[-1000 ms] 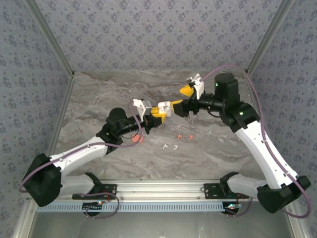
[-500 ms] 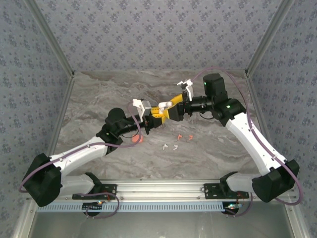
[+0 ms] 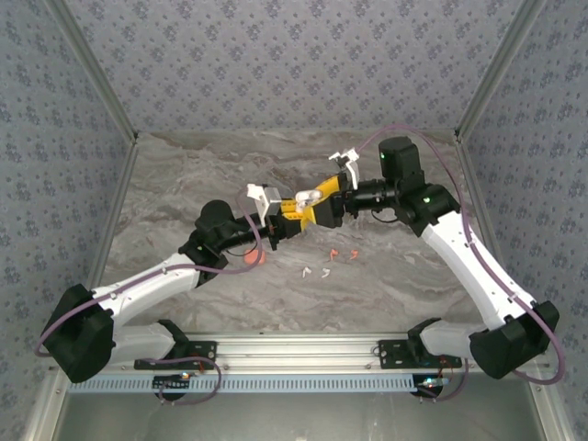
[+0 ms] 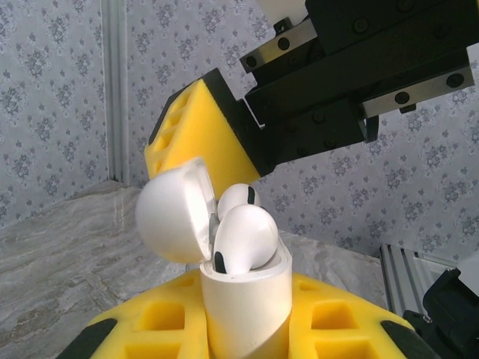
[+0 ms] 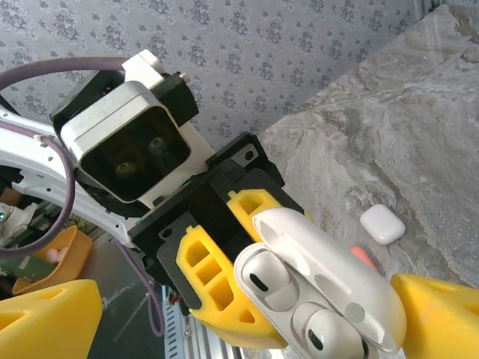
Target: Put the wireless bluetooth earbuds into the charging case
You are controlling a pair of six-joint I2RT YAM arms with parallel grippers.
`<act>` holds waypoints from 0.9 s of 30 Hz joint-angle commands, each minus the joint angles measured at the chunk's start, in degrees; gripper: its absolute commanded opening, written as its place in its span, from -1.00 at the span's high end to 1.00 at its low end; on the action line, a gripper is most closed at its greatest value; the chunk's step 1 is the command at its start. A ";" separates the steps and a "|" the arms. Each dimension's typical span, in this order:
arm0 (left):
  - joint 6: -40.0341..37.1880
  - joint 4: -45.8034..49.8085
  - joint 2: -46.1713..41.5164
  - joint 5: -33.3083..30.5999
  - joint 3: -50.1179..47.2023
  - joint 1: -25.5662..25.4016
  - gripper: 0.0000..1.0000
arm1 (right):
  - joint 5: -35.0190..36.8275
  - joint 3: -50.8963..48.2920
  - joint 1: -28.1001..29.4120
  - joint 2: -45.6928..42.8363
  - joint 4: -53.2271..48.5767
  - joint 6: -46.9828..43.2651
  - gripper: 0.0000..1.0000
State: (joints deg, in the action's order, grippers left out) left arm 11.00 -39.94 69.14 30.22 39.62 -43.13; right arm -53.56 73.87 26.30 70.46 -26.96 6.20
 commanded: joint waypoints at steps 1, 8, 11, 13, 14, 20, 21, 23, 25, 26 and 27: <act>-0.70 0.65 0.28 -0.07 1.78 -0.18 0.95 | -0.46 -0.54 0.50 -2.03 -1.38 -1.09 -1.00; -0.90 1.18 0.33 -0.11 2.09 -0.14 0.95 | 1.66 -1.39 0.58 -2.52 -2.80 -1.98 -1.00; -0.90 1.25 0.30 -0.16 2.20 -0.12 0.95 | 2.73 -1.44 0.50 -2.51 -3.22 -2.14 -1.00; -0.90 1.44 0.29 -0.24 2.28 -0.20 0.95 | 5.08 -0.94 0.50 -2.79 -4.26 -2.85 -1.00; -0.98 1.60 0.29 -0.24 2.28 -0.20 0.95 | 6.46 -0.68 0.52 -3.03 -4.63 -3.21 -1.00; -1.99 5.05 -0.75 -0.95 2.49 -0.19 0.95 | 16.66 0.18 -1.13 -6.62 -7.22 -5.42 -1.00; -2.12 5.62 -0.95 -1.49 2.40 -0.17 0.95 | 18.96 0.05 -1.59 -7.53 -8.88 -5.74 -1.00; -2.54 7.73 -1.12 -2.62 2.37 -0.19 0.95 | 23.52 -0.90 -2.50 -9.58 -8.75 -5.84 -1.00; -2.92 9.63 -1.12 -3.31 2.11 -0.13 0.95 | 26.58 -3.13 -3.96 -12.63 -5.95 -5.49 -1.00; -2.91 9.86 -1.11 -3.84 1.67 -0.06 0.94 | 27.52 -4.53 -4.62 -14.16 -4.05 -5.04 -1.00; -2.68 9.76 -0.80 -4.56 1.06 0.11 0.95 | 27.93 -7.09 -5.41 -15.91 -1.80 -4.44 -1.00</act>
State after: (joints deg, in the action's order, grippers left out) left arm 9.45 -31.35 69.12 27.62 39.72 -43.18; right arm -31.57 70.19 22.35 58.19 -31.53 1.89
